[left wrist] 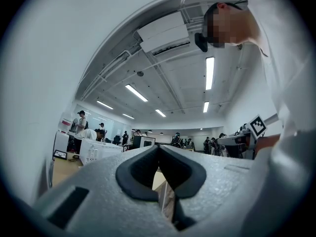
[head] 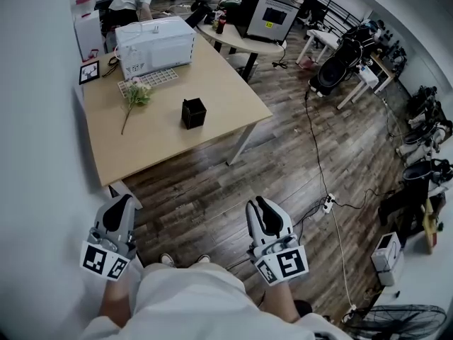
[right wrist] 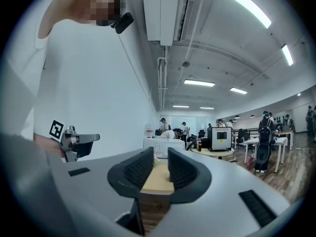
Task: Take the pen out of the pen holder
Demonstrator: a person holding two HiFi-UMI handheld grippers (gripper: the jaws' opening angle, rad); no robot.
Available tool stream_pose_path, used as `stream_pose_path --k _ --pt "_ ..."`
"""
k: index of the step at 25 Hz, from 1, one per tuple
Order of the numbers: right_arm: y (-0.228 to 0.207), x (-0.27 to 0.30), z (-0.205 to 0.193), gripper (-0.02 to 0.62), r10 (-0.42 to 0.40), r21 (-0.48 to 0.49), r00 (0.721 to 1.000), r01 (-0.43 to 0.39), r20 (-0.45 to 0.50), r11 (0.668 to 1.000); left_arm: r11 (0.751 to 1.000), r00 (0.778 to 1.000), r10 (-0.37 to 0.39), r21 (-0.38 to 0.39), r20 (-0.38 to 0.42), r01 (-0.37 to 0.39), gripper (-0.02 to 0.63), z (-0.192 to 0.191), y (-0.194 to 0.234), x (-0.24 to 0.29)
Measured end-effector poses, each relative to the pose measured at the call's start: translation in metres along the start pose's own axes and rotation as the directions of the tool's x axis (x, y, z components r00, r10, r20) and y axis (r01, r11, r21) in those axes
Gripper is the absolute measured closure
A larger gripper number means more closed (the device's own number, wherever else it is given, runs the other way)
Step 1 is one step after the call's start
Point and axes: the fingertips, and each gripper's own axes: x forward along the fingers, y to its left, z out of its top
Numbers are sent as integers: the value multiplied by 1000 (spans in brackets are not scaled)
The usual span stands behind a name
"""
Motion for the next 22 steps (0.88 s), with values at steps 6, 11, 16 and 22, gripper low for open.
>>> stream_pose_path --k 6,11,16,22 --pt "-19 -7 0 388 13 34 1000 -14 26 999 1000 1000 9 3 -1 -9 592 -4 -11 6" --pt "-39 -10 -3 308 53 80 998 -55 32 995 1000 1000 24 5 -7 -24 592 -9 -19 18" --pt "-56 -10 -12 276 113 135 993 -115 22 984 999 999 41 15 -6 -41 592 -14 -35 31" --pt "-72 -4 -31 270 140 152 990 -141 13 978 996 995 85 31 -45 -84 592 -27 -46 31"
